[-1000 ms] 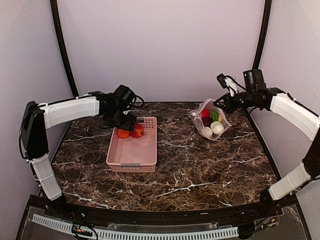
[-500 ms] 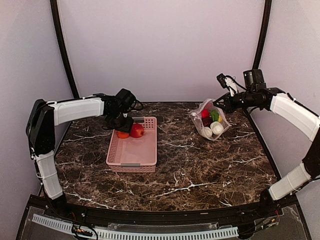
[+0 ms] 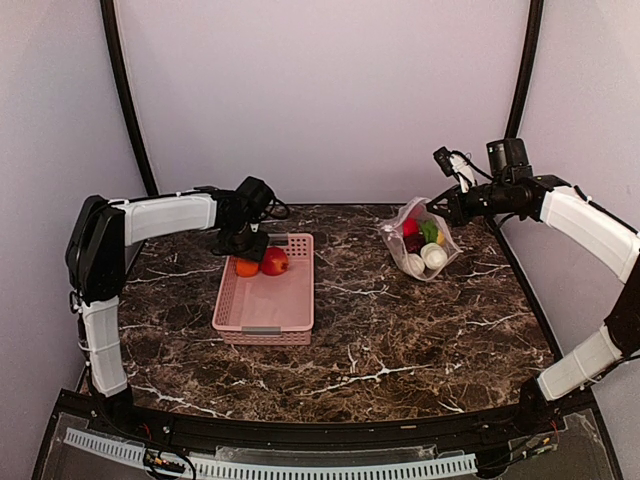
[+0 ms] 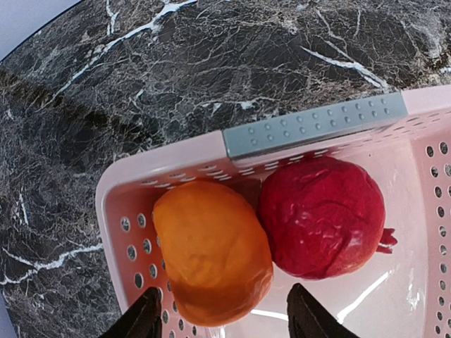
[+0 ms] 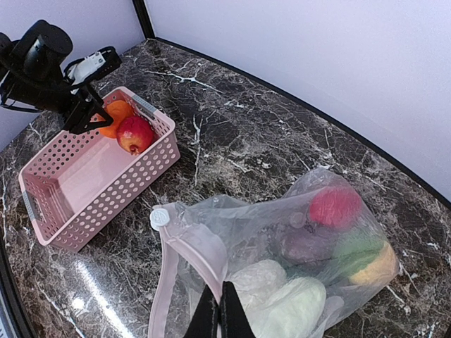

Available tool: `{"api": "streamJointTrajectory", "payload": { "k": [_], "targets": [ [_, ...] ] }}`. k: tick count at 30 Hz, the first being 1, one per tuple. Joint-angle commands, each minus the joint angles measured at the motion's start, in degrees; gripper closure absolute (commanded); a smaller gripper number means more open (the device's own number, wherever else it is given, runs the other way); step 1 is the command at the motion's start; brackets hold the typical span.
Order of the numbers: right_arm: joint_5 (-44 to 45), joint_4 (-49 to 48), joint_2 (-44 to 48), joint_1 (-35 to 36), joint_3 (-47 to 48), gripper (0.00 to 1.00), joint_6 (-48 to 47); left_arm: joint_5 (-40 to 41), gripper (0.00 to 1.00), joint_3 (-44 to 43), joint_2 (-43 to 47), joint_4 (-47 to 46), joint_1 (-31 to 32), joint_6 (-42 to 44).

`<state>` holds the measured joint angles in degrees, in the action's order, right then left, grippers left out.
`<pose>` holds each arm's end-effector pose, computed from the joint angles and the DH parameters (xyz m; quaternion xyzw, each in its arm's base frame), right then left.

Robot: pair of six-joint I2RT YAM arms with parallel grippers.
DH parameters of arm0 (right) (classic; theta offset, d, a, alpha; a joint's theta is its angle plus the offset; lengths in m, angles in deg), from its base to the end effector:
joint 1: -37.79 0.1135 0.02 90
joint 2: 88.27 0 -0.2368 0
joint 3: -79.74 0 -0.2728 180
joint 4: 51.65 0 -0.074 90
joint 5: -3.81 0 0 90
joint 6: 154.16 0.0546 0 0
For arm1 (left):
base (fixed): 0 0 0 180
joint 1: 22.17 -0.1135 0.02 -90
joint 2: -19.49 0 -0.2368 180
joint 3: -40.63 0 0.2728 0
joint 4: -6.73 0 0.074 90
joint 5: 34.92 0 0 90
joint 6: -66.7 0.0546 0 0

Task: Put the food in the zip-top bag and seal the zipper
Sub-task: Adjust the fake fruit in the bin.

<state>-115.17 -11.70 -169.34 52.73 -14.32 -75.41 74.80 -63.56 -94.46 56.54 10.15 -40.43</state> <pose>0.3359 0.1170 0.3006 -0.3070 0.8106 0.2363 0.4391 0.3889 -0.2242 0.1755 0.0811 0.9483 0.0419 0.3040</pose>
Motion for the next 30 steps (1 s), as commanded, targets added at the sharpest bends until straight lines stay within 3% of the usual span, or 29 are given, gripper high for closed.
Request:
{"api": "streamJointTrajectory", "payload": {
  "k": [1,24,30],
  "targets": [
    [-1.0,-0.2,0.2,-0.1,1.4,1.00,0.6,-0.5,0.41,-2.5,-1.5,0.2,-0.9,0.6],
    [-1.7,0.6,0.2,-0.1,1.9,1.00,0.8,1.2,0.45,-4.0,-5.8,0.8,-1.6,0.4],
    [-1.9,0.8,-0.2,-0.1,2.2,1.00,0.9,1.2,0.51,-4.3,-5.8,1.4,-1.6,0.6]
  ]
}}
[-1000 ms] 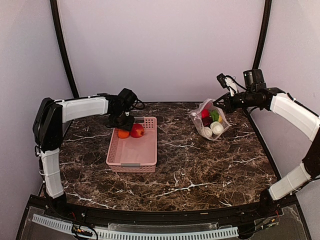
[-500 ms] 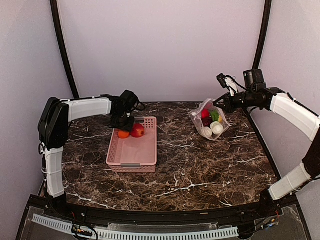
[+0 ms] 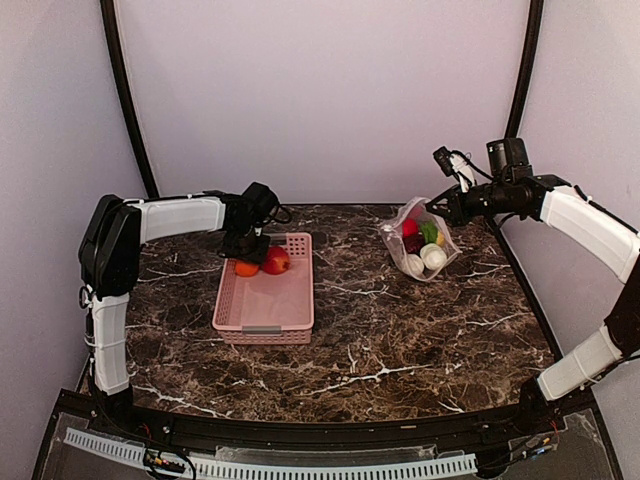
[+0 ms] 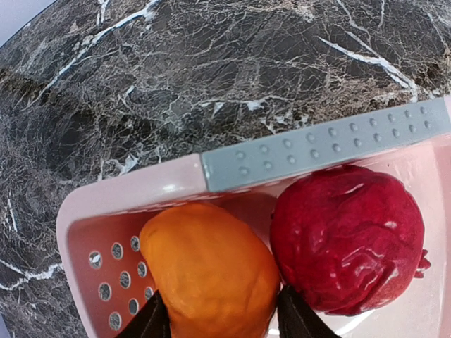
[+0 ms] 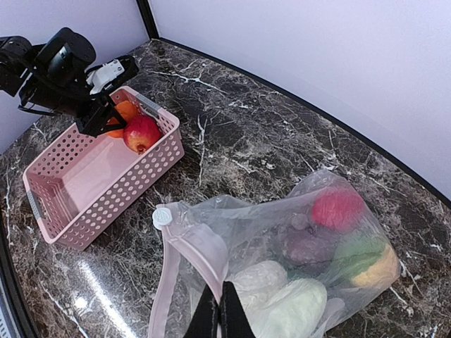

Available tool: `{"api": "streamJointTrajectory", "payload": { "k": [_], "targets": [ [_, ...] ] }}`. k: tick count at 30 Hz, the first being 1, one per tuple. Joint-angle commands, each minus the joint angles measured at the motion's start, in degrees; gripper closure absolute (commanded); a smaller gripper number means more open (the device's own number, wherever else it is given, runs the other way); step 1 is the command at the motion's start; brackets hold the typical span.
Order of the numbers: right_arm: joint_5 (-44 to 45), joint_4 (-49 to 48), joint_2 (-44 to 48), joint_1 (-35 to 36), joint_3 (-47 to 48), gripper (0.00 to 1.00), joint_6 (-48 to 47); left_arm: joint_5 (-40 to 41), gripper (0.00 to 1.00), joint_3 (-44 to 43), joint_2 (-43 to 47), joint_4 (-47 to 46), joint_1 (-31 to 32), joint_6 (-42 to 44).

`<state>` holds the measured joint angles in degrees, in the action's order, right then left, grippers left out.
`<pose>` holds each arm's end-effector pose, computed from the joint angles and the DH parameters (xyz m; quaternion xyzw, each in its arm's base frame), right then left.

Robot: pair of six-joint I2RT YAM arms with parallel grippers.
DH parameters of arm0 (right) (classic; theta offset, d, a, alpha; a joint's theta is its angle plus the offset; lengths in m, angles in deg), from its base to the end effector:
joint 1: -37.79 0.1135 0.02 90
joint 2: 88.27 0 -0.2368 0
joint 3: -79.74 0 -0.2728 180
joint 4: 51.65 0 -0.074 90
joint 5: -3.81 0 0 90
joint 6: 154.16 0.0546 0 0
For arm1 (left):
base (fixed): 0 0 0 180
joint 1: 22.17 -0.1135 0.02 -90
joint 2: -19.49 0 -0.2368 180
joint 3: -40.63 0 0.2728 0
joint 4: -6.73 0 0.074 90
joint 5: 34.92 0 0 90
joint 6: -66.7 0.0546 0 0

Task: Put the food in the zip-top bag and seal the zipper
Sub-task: Adjust the fake fruit in the bin.

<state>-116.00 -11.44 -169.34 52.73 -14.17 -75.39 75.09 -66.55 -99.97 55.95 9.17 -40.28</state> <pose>0.3352 0.1175 0.3014 -0.3095 0.8088 0.2426 0.4372 0.4050 -0.2248 0.1515 0.0769 0.9524 0.0544 0.2901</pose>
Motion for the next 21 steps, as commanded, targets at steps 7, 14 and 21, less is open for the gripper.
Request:
{"api": "streamJointTrajectory", "payload": {
  "k": [7,14,21],
  "targets": [
    [-1.3,0.5,-0.2,-0.1,2.1,1.00,0.9,-0.7,0.57,-3.1,0.6,4.4,-0.6,-0.2],
    [-1.5,0.5,-0.5,-0.1,2.1,1.00,0.9,-2.2,0.61,-2.9,4.7,5.1,-0.5,-0.6],
    [-1.8,1.0,-0.7,-0.1,2.7,1.00,1.0,-7.0,0.64,-0.1,8.1,5.6,0.2,-0.3]
  ]
}}
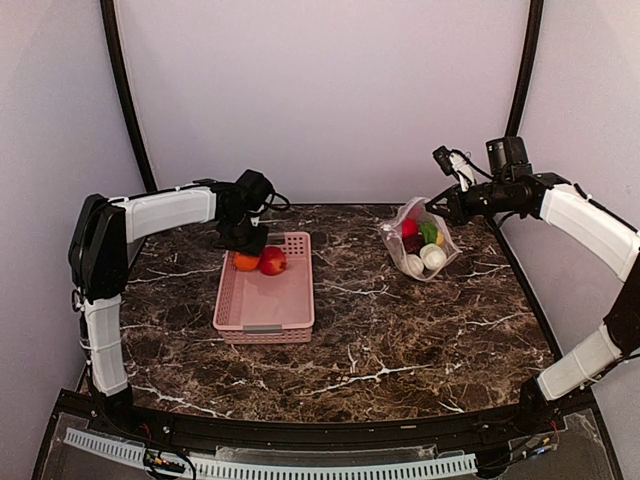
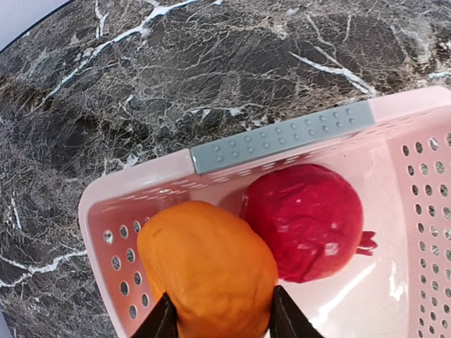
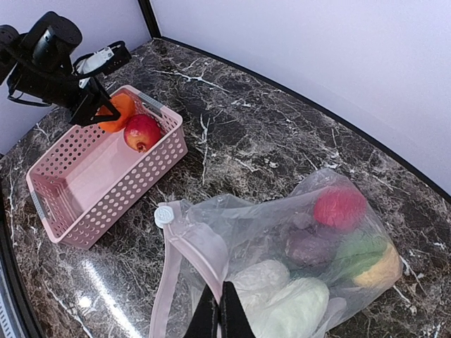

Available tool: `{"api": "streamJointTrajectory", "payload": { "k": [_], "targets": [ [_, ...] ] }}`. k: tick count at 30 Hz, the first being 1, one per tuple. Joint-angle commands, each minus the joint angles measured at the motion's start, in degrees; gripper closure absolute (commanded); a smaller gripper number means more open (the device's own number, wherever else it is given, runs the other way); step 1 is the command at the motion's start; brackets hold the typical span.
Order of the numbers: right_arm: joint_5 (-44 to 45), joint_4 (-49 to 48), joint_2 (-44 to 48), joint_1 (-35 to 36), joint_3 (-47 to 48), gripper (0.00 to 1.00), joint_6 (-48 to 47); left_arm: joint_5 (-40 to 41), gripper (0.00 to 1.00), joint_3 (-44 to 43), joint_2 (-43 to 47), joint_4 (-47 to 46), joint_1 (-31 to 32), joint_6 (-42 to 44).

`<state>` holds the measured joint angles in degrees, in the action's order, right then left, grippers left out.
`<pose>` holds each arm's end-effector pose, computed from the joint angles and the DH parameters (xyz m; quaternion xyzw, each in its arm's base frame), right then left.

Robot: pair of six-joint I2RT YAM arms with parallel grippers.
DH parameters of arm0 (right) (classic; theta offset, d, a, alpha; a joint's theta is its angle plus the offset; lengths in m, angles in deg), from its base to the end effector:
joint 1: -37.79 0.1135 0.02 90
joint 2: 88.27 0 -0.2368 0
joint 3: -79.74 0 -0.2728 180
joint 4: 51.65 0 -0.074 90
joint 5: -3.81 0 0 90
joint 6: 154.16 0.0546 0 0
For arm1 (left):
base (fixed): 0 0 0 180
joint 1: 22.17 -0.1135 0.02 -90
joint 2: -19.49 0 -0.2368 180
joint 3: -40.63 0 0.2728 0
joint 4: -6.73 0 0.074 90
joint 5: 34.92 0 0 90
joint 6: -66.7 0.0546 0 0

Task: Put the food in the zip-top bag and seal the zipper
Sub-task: Adjust the fake fruit in the bin, then pick up the fake fruit from the bin.

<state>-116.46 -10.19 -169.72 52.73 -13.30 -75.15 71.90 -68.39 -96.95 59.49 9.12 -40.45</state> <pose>0.3353 0.1180 0.3027 -0.3085 0.8114 0.2476 0.4303 0.4002 -0.2248 0.1808 0.0803 0.9533 0.0245 0.2901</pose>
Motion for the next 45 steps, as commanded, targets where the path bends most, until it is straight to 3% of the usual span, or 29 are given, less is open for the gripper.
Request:
{"api": "streamJointTrajectory", "payload": {
  "k": [1,10,13,17,23,35,42,45],
  "targets": [
    [-1.3,-0.3,-0.3,-0.1,1.9,1.00,0.7,-4.6,0.64,2.9,5.5,2.1,1.0,-0.1],
    [-2.0,-0.8,-0.5,-0.2,1.5,1.00,0.9,-8.1,0.63,6.5,8.6,4.2,12.1,-0.1],
    [-2.7,-0.4,-1.0,-0.1,2.1,1.00,1.1,-8.0,0.61,8.8,8.2,4.3,13.3,-1.9],
    [-3.2,-0.5,-0.8,-0.1,2.0,1.00,1.1,-8.5,0.49,11.6,7.2,2.2,13.7,-2.6],
    [-3.1,-0.5,-0.2,-0.1,1.4,1.00,0.9,-6.2,0.27,7.8,8.6,4.8,15.0,-2.0],
    [-3.0,-0.6,1.2,-0.1,0.4,1.00,0.4,-10.4,0.03,13.5,12.8,-0.3,14.3,-4.3],
    [-3.1,-0.2,1.2,-0.1,0.4,1.00,0.3,-14.3,0.01,15.1,10.6,-2.8,13.8,-3.1],
    [-3.2,-0.1,1.2,-0.1,0.3,1.00,0.3,-14.1,0.06,15.2,8.7,-3.0,13.2,-2.9]
  ]
}}
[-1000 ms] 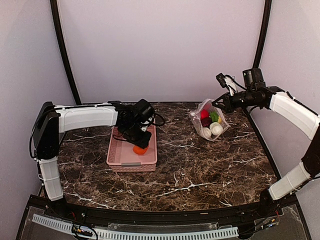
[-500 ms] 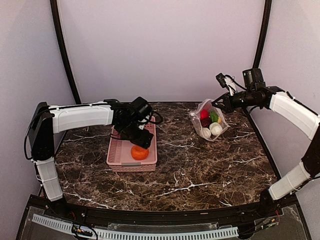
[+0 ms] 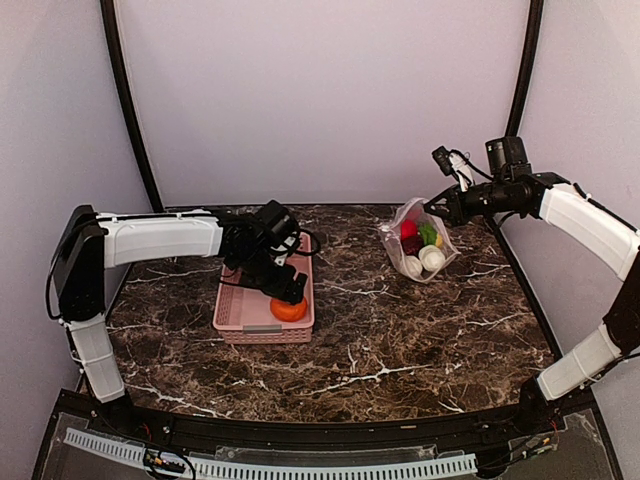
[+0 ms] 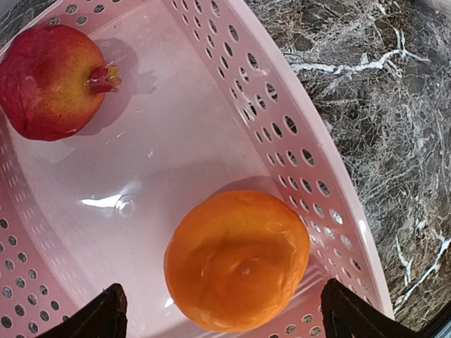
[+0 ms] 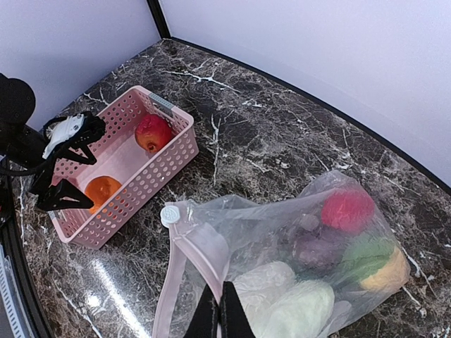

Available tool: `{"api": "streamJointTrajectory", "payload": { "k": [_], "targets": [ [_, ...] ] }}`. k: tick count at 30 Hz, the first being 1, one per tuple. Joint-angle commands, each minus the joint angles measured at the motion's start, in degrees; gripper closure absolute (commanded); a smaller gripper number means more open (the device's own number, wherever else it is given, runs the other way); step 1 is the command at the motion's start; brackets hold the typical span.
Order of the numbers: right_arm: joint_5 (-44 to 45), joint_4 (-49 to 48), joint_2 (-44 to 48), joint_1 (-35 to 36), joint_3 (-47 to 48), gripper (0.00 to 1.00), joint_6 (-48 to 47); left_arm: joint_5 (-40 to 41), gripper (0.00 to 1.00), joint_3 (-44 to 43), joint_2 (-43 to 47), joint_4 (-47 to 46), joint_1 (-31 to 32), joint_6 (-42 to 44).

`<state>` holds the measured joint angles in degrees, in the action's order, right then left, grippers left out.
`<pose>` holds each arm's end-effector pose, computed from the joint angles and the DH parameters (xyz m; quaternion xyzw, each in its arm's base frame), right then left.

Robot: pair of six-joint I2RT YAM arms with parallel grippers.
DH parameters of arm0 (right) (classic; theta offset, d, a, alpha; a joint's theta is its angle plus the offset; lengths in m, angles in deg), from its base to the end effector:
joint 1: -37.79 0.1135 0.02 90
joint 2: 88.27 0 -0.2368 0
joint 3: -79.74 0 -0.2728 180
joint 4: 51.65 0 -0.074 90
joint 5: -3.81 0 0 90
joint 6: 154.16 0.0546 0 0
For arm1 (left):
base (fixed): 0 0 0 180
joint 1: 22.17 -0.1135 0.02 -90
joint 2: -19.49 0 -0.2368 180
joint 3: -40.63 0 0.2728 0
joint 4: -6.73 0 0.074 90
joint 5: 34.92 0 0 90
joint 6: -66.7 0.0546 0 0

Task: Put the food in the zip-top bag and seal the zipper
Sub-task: Pick up the fake fruit from the bin.

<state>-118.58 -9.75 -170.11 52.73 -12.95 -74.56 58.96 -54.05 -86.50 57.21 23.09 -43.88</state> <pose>0.3351 0.1197 0.3026 -0.3107 0.8088 0.2659 0.4226 0.2937 -0.2911 0.1744 0.1991 0.9487 -0.1048 0.2223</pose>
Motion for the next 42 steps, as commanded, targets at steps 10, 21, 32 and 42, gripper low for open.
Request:
{"api": "streamJointTrajectory", "payload": {
  "k": [10,21,32,42],
  "targets": [
    [-1.4,-0.1,1.2,-0.1,0.4,1.00,-0.3,-1.9,0.19,-0.4,-6.6,-1.6,-1.6,1.8],
    [-1.4,0.3,0.1,-0.1,1.3,1.00,-0.3,1.1,0.38,-3.6,-3.7,4.8,-1.5,3.0],
    [-1.4,2.1,-1.8,-0.1,4.5,1.00,-0.8,1.1,0.38,-7.1,6.0,5.0,-1.5,5.6],
    [-1.2,6.6,-5.2,1.6,11.5,1.00,-1.6,-11.2,0.40,3.5,18.1,-26.7,2.0,8.1]
  ]
}}
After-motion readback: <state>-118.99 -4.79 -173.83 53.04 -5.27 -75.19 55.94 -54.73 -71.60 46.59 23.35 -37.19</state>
